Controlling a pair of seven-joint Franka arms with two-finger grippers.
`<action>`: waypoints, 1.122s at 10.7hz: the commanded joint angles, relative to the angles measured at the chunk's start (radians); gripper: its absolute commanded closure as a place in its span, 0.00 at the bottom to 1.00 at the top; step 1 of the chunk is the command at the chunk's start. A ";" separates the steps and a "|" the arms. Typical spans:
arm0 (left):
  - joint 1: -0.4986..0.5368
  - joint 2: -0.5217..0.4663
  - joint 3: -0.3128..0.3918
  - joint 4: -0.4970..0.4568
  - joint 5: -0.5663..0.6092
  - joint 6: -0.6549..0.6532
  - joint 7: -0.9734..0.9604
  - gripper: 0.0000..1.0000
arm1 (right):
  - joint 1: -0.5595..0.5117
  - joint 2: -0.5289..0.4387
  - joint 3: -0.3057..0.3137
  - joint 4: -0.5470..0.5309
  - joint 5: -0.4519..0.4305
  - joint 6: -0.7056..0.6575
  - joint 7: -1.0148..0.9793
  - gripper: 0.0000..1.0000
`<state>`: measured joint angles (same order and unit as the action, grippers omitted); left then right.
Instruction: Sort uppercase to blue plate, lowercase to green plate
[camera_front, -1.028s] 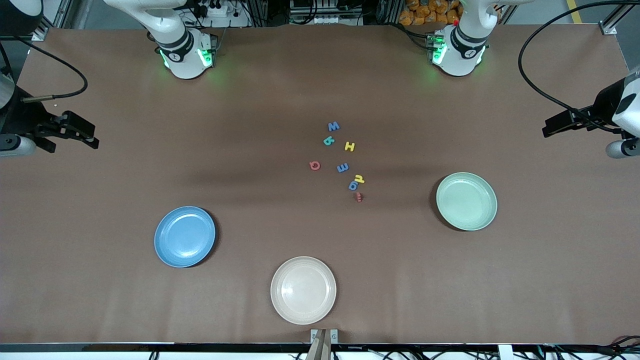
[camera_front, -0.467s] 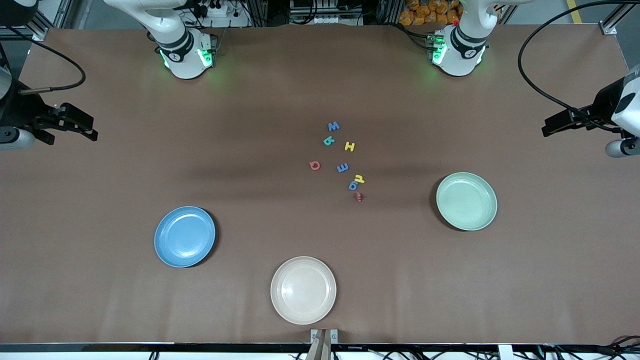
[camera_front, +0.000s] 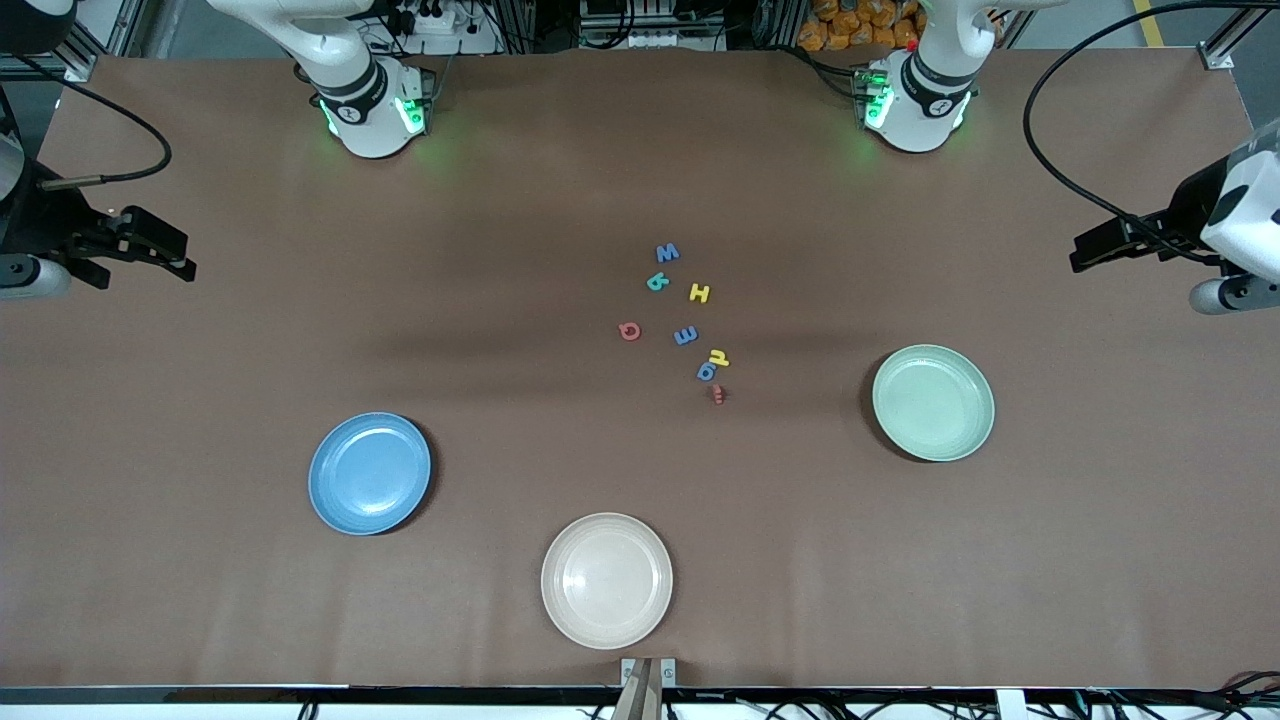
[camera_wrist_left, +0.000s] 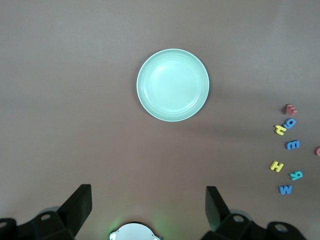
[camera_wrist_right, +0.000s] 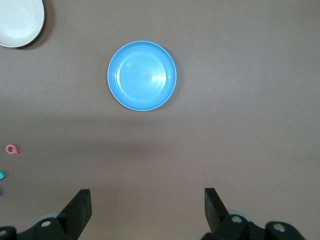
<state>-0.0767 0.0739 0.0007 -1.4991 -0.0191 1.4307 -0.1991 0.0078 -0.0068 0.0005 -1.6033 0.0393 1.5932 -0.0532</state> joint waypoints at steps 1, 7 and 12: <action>0.003 -0.014 -0.030 -0.030 -0.025 0.008 -0.069 0.00 | 0.000 -0.012 -0.001 -0.012 0.011 -0.006 0.009 0.00; -0.015 0.036 -0.116 -0.101 -0.068 0.161 -0.247 0.00 | 0.003 -0.004 -0.001 -0.012 0.011 -0.001 0.009 0.00; -0.119 0.167 -0.172 -0.121 -0.058 0.334 -0.403 0.00 | 0.003 -0.001 0.001 -0.012 0.013 0.014 0.009 0.00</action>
<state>-0.1674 0.2033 -0.1669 -1.6128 -0.0699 1.7154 -0.5565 0.0085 -0.0023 0.0023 -1.6098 0.0393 1.6003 -0.0532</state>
